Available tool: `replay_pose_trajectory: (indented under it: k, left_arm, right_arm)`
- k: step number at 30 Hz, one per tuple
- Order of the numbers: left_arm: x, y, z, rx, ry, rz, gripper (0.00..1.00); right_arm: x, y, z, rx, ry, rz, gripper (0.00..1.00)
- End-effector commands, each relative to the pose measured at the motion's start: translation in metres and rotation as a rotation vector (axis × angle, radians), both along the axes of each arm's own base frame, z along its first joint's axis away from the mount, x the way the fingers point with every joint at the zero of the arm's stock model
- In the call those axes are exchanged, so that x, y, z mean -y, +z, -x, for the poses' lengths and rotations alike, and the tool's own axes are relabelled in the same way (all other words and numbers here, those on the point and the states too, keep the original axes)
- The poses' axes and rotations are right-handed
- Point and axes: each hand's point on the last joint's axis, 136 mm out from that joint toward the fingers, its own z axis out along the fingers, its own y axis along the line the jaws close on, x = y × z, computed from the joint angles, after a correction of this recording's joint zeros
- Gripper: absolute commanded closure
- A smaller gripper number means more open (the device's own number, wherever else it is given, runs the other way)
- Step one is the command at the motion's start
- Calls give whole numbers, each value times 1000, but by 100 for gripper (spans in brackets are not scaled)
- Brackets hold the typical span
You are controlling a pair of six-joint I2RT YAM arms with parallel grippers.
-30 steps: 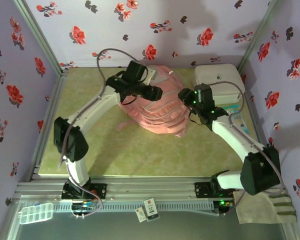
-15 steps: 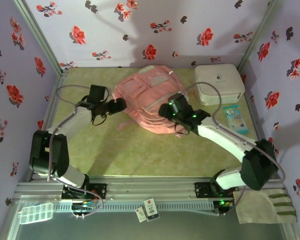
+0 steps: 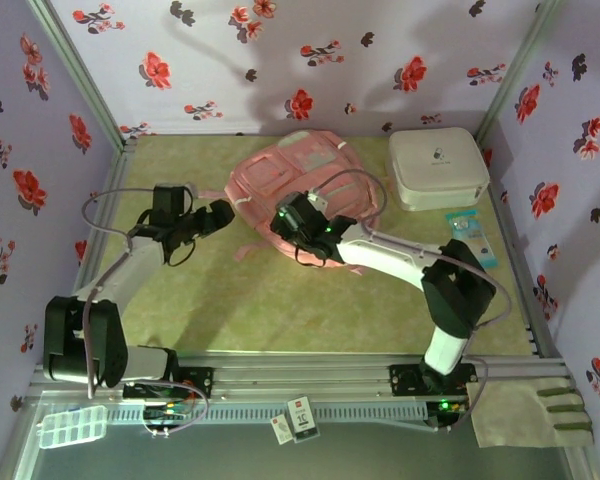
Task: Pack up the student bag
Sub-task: Zip the student bag at the top-center of the table.
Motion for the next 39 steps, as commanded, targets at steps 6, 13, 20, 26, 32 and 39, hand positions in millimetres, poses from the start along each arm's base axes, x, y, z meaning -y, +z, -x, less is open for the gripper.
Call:
replay_pose_trajectory:
  k: [6, 13, 20, 26, 32, 39]
  left_arm:
    - [-6, 13, 10, 51, -44, -37, 4]
    - [-7, 17, 15, 66, -46, -39, 3]
    - [-7, 15, 17, 68, -46, -34, 2]
    - [-7, 15, 17, 65, -47, -31, 2]
    - [-6, 16, 17, 67, -48, -31, 2]
    - [-6, 15, 17, 60, -49, -33, 1]
  right_arm:
    - [-15, -2, -34, 49, -166, -32, 51]
    - [-6, -15, -52, 83, -260, 57, 61]
    - [3, -20, -59, 99, -343, 93, 59]
    - [12, -30, -62, 67, -395, 138, 67]
    - [20, -39, -62, 41, -424, 150, 77]
    - [25, -35, -59, 42, -421, 155, 91]
